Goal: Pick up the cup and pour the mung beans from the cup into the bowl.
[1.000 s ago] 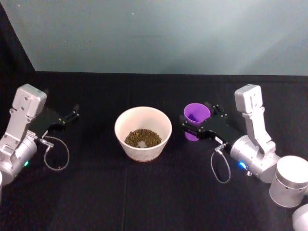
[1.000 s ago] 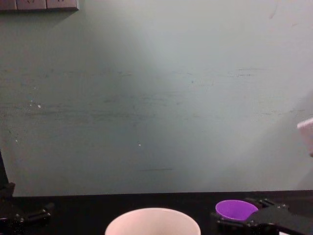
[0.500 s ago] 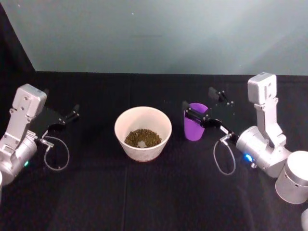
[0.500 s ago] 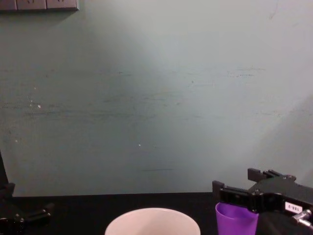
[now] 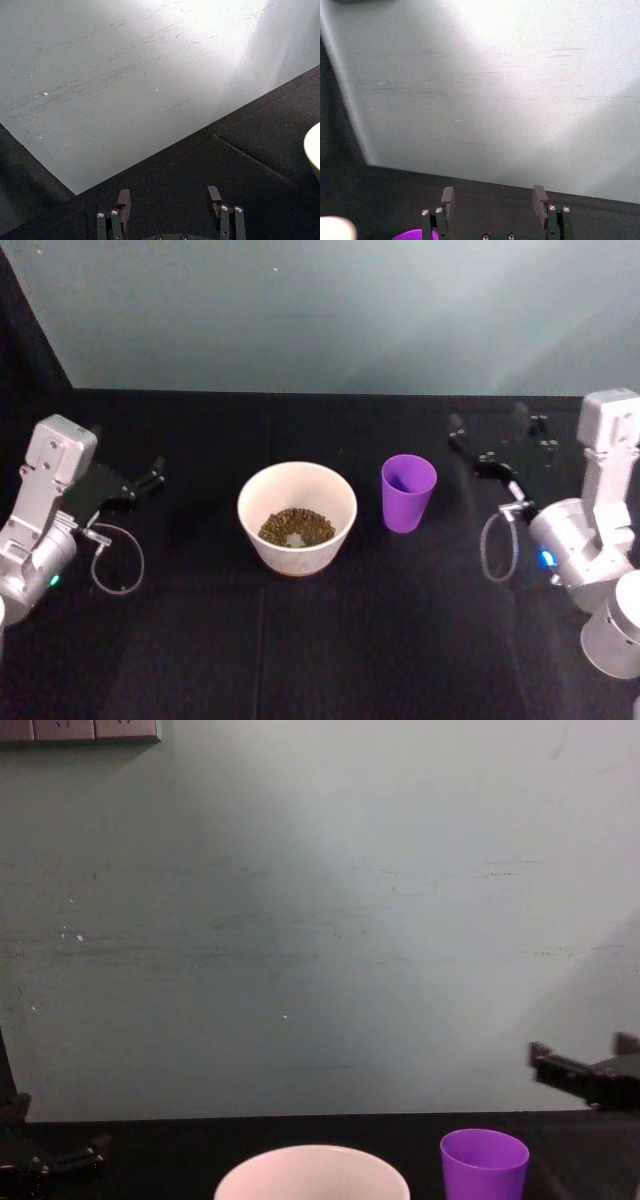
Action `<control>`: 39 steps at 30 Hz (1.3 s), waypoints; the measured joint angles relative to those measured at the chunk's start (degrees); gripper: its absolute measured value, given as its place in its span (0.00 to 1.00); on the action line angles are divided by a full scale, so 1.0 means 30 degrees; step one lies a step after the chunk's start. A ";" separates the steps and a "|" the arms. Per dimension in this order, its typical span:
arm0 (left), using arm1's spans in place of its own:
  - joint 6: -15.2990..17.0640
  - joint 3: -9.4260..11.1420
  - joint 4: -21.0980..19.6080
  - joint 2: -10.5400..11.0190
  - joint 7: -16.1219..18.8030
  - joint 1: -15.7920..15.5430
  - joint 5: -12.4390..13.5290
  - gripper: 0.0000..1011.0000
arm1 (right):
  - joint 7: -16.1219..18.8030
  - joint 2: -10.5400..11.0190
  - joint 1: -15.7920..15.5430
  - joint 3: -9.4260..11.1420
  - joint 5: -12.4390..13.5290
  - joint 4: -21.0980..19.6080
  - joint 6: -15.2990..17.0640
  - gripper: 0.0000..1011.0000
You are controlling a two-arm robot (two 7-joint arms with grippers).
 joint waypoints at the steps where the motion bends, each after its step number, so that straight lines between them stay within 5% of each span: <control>1: 0.0000 0.0000 0.0000 0.0000 0.0000 0.0001 -0.0001 0.99 | -0.0287 -0.0068 -0.0035 0.0112 -0.0087 -0.0002 -0.0025 0.99; 9: 0.0000 0.0000 0.0000 0.0000 0.0000 0.0001 0.0000 0.99 | -0.1262 -0.0297 0.0267 0.0812 -0.0924 0.1260 0.0300 0.99; 19: -0.0001 0.0000 0.0000 0.0001 0.0000 0.0001 -0.0001 0.99 | -0.0802 -0.0100 0.1021 0.0634 -0.1802 0.3234 0.0570 0.99; 39: -0.0001 0.0000 0.0000 0.0000 0.0000 0.0001 -0.0001 0.99 | -0.0344 -0.0034 0.1203 0.0587 -0.1871 0.3682 0.0569 0.99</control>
